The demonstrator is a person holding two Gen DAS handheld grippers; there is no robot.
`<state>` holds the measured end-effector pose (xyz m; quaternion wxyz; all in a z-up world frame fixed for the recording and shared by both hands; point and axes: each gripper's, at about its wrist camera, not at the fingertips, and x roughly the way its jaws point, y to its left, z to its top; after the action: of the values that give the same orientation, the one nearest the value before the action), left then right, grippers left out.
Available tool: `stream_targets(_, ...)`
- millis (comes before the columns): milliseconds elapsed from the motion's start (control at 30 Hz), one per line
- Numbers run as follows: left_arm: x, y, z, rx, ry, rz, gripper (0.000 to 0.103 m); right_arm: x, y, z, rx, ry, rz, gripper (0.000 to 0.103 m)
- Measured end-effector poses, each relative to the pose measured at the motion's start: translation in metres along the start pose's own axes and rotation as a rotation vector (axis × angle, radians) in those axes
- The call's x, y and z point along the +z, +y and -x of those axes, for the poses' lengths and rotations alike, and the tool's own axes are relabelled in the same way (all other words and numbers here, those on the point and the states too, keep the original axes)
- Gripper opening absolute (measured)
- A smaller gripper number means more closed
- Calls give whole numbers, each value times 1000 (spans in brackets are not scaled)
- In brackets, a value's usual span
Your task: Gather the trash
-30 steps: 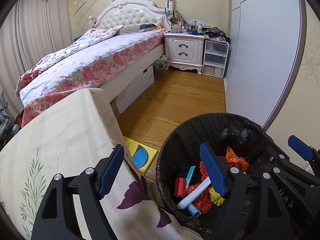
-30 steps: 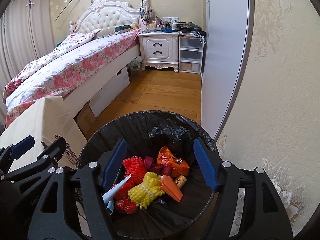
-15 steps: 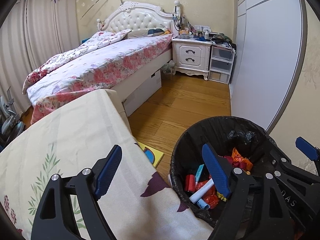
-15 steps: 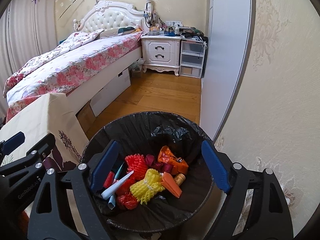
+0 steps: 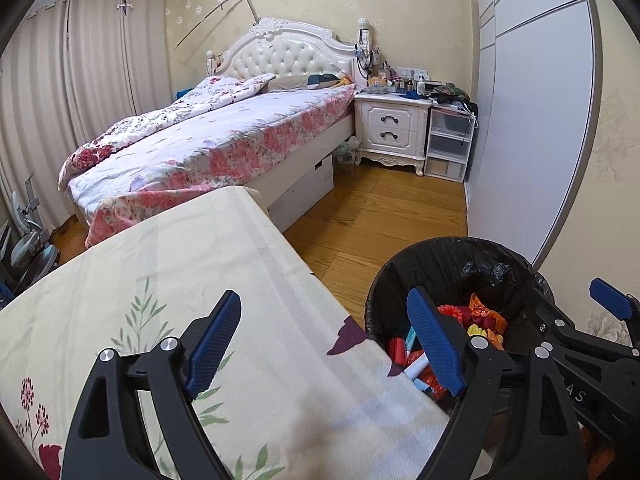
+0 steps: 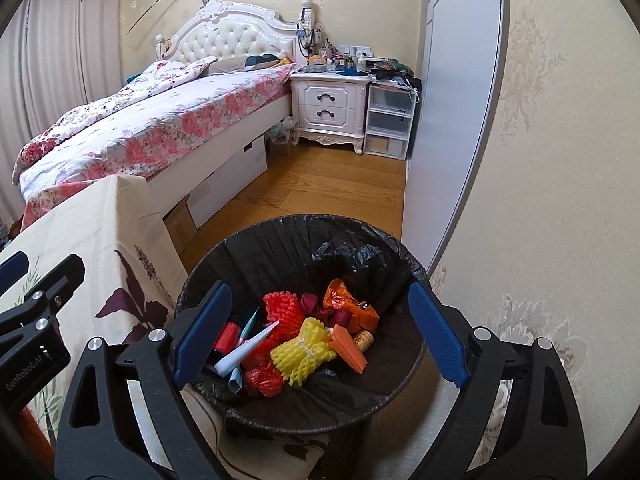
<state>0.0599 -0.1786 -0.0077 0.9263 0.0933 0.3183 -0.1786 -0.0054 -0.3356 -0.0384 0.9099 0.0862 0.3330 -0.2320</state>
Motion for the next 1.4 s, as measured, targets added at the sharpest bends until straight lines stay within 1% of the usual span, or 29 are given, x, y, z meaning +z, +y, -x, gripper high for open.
stream_targets(333,-13,15,30,-2,-20,10,84,-10,10,24,37,-12,32,88)
stream_targets(733,-30,32,58,7,-32,47,84,-12,17,63,64,-61,59,89)
stream_targets(1033,-42,42,68,9,-22,66,84,-17,20,76,73,-70,75,89)
stream_targets(1400,-43,43,75,4,-30,74,84,-18,23,85,76,-90,79,89)
